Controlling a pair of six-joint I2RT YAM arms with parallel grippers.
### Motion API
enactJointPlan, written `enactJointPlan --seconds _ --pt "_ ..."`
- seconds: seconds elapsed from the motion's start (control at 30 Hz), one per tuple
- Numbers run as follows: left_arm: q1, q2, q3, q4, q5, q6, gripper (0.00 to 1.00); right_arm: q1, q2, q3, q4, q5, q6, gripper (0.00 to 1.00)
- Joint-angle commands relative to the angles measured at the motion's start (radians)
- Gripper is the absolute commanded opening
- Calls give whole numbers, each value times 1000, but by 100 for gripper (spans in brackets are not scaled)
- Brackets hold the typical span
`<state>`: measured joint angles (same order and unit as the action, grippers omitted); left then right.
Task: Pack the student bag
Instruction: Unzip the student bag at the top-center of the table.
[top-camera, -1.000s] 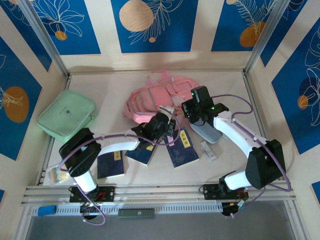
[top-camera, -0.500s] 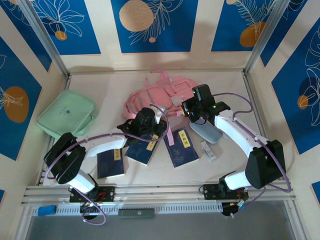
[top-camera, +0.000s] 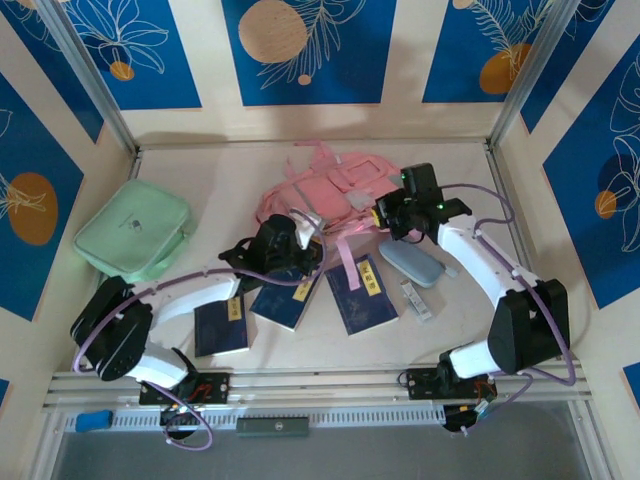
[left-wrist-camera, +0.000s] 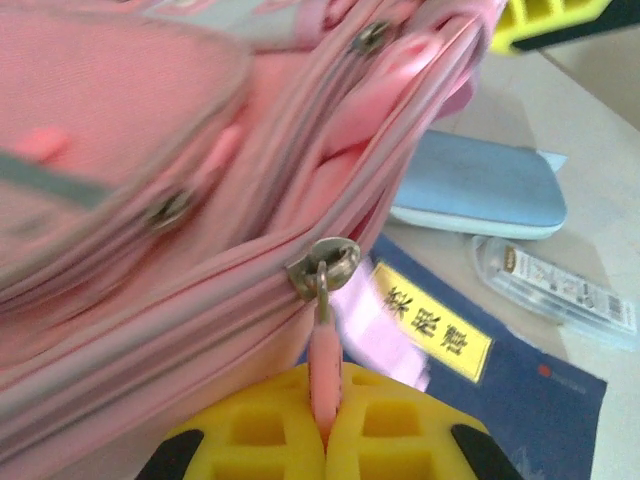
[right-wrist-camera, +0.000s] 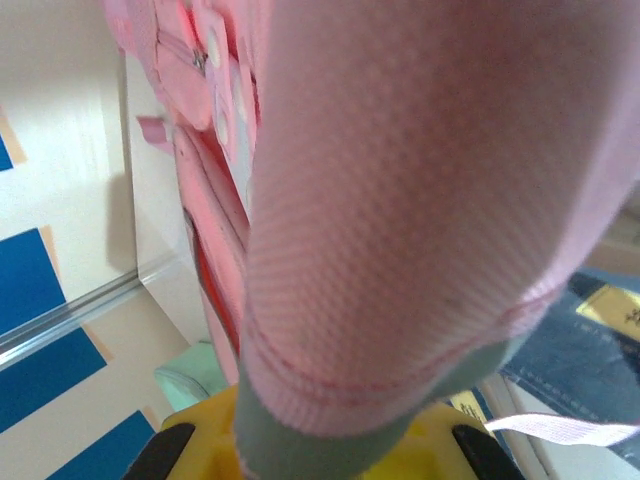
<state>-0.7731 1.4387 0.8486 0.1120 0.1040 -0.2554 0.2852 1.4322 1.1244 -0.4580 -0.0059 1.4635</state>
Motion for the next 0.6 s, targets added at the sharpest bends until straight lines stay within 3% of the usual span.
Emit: enactJointPlan --seconds 0.0,0.17,0.3,0.37,0.57 --pt "37 -39 -23 -102 31 13 0 -63 69 87 74 -81 -104 0" --pt "36 -11 10 -52 149 -22 0 -90 222 202 61 -183 -215 0" --pt "23 59 75 -52 152 -59 0 -105 289 254 33 -241 -285 6" --pt "17 77 89 -41 115 -85 0 -117 288 268 -2 -256 -325 16" --pt "16 106 111 -35 77 -119 0 -151 192 165 -87 -316 -410 62"
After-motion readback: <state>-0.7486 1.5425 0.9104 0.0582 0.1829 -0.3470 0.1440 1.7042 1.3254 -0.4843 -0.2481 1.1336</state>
